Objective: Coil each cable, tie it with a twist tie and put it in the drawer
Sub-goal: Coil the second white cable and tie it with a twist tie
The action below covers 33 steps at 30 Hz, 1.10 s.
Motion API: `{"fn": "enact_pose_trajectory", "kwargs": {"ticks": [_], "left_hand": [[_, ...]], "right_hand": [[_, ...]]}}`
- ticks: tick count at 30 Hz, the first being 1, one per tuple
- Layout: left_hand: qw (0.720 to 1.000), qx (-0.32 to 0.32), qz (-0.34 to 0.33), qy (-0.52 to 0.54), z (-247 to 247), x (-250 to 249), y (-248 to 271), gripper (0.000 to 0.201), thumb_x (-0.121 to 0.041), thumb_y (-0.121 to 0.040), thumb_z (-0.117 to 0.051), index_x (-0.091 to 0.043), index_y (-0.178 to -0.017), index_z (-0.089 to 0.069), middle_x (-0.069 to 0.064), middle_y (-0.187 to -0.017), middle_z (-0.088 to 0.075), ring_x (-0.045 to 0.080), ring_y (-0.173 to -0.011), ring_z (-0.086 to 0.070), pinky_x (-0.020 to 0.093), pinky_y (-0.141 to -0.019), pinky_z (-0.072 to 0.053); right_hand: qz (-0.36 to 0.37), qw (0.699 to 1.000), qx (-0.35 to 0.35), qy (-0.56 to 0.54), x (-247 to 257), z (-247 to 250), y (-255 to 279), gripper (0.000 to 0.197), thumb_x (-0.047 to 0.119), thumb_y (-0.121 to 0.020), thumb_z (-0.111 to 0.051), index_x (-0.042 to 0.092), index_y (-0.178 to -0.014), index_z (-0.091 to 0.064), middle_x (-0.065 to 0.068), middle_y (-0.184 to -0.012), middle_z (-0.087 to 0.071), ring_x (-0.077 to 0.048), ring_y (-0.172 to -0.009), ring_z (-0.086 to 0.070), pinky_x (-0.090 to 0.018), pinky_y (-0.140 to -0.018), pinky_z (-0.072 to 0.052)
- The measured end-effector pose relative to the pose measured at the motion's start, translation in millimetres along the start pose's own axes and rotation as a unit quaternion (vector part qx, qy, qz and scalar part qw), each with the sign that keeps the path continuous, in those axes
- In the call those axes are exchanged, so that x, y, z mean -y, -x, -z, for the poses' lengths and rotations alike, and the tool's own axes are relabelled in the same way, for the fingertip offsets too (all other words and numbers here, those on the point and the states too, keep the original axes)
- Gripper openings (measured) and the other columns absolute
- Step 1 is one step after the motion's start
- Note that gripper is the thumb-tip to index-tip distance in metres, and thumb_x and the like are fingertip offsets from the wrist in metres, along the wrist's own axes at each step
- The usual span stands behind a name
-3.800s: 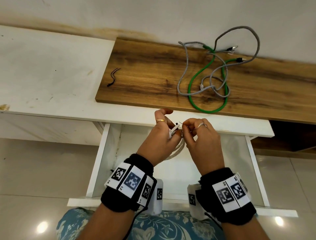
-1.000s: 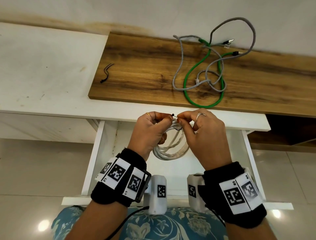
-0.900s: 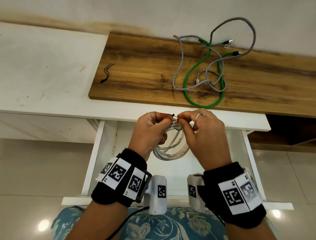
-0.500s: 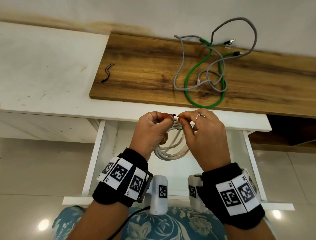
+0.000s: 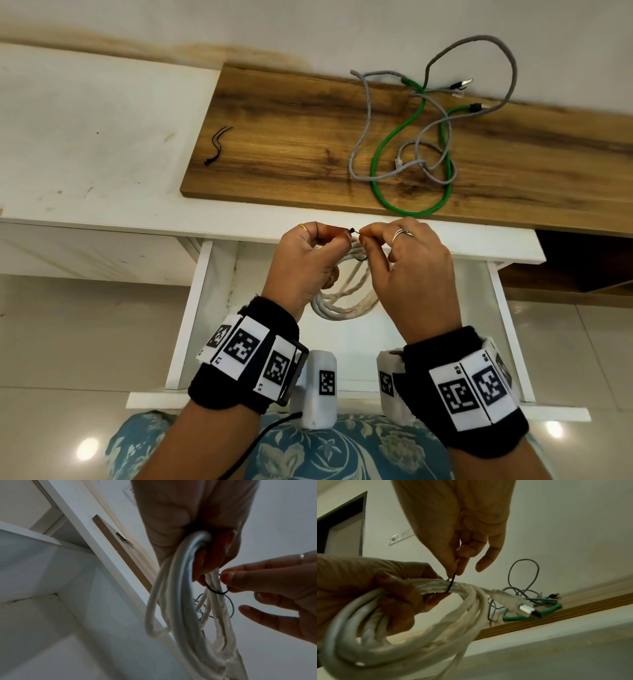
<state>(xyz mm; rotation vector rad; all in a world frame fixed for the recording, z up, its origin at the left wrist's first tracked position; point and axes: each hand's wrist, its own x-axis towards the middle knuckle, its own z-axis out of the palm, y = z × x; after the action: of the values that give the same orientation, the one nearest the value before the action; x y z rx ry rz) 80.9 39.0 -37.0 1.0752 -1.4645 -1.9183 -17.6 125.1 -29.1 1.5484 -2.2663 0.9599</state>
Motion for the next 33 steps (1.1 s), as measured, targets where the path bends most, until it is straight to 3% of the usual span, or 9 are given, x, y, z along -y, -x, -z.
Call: {"fn": "enact_pose_trajectory", "kwargs": {"ticks": [6, 8, 10, 12, 15, 20, 22, 26, 33], "left_hand": [[0.999, 0.019, -0.013, -0.031, -2, -3, 4, 0.005, -0.008, -0.087, -0.062, -0.009, -0.082, -0.062, -0.01, -0.051, -0.059, 0.011, -0.044, -0.039, 0.021, -0.042, -0.033], [0.999, 0.023, -0.02, -0.044, -2, -3, 4, 0.01, -0.007, -0.087, -0.062, -0.012, -0.079, -0.061, -0.01, -0.051, -0.056, 0.009, -0.042, -0.039, 0.019, -0.04, -0.032], [0.998, 0.032, -0.024, -0.05, 0, -4, 3, 0.01, -0.007, -0.087, -0.063, -0.012, -0.079, -0.061, -0.006, -0.055, -0.054, 0.008, -0.039, -0.038, 0.018, -0.039, -0.032], [0.996, 0.048, -0.023, -0.067, 1, -3, 3, 0.007, -0.01, -0.086, -0.065, -0.012, -0.08, -0.063, -0.007, -0.055, -0.055, 0.008, -0.038, -0.039, 0.017, -0.039, -0.032], [0.991, 0.075, -0.032, -0.107, 1, -1, 3, 0.008, -0.01, -0.084, -0.067, -0.013, -0.077, -0.063, -0.014, -0.051, -0.056, 0.007, -0.038, -0.041, 0.016, -0.04, -0.035], [0.973, 0.119, -0.058, -0.189, 1, 3, 5, 0.018, -0.014, -0.084, -0.068, -0.024, -0.071, -0.06, -0.018, -0.048, -0.054, -0.002, -0.037, -0.045, 0.011, -0.043, -0.035], [0.968, 0.129, -0.056, -0.207, 1, 3, 4, 0.018, -0.015, -0.084, -0.067, -0.026, -0.071, -0.061, -0.019, -0.049, -0.055, -0.003, -0.038, -0.046, 0.012, -0.044, -0.035], [0.971, 0.138, -0.024, -0.191, 2, 1, 2, 0.014, -0.012, -0.088, -0.063, -0.02, -0.076, -0.062, -0.02, -0.047, -0.058, 0.0, -0.035, -0.042, 0.014, -0.04, -0.036], [0.988, 0.088, -0.006, -0.125, 8, -1, -2, 0.011, -0.014, -0.087, -0.064, -0.011, -0.078, -0.059, -0.008, -0.058, -0.062, 0.009, -0.039, -0.042, 0.019, -0.04, -0.034]], "right_hand": [[0.003, 1.0, 0.0, 0.002, -2, -1, 0, 0.012, 0.012, -0.084, -0.064, 0.008, -0.092, -0.072, -0.007, -0.083, -0.067, -0.019, -0.072, -0.059, -0.018, -0.069, -0.039], [-0.033, 0.998, 0.02, -0.041, -7, 2, -3, 0.013, 0.016, -0.082, -0.067, 0.012, -0.092, -0.074, 0.003, -0.077, -0.067, 0.0, -0.063, -0.051, -0.009, -0.066, -0.037], [-0.115, 0.981, 0.074, -0.137, -17, 6, -5, 0.014, 0.019, -0.081, -0.071, 0.018, -0.095, -0.075, 0.019, -0.066, -0.061, 0.001, -0.054, -0.048, -0.006, -0.061, -0.037], [-0.215, 0.921, 0.14, -0.293, -21, 10, -6, 0.016, 0.018, -0.078, -0.074, 0.022, -0.093, -0.075, 0.018, -0.066, -0.067, -0.005, -0.059, -0.057, -0.012, -0.065, -0.046], [-0.319, 0.818, 0.183, -0.442, -22, 13, -7, 0.016, 0.02, -0.073, -0.07, 0.015, -0.088, -0.074, -0.002, -0.08, -0.075, -0.015, -0.075, -0.068, -0.026, -0.078, -0.054], [-0.417, 0.742, 0.275, -0.448, -27, 12, -3, 0.011, 0.016, -0.085, -0.062, 0.014, -0.089, -0.072, 0.0, -0.08, -0.07, -0.018, -0.083, -0.061, -0.036, -0.091, -0.043], [-0.43, 0.74, 0.273, -0.439, -25, 11, -3, 0.013, 0.015, -0.09, -0.058, 0.018, -0.085, -0.069, 0.007, -0.074, -0.066, -0.01, -0.08, -0.059, -0.029, -0.087, -0.042], [-0.402, 0.783, 0.189, -0.435, -13, 6, -3, 0.013, 0.008, -0.093, -0.055, 0.014, -0.084, -0.062, 0.006, -0.073, -0.059, 0.008, -0.059, -0.054, -0.003, -0.058, -0.042], [-0.328, 0.819, 0.122, -0.455, 11, -1, 6, 0.014, 0.006, -0.093, -0.053, 0.015, -0.087, -0.062, 0.003, -0.078, -0.063, -0.003, -0.073, -0.06, -0.015, -0.068, -0.048]]}}
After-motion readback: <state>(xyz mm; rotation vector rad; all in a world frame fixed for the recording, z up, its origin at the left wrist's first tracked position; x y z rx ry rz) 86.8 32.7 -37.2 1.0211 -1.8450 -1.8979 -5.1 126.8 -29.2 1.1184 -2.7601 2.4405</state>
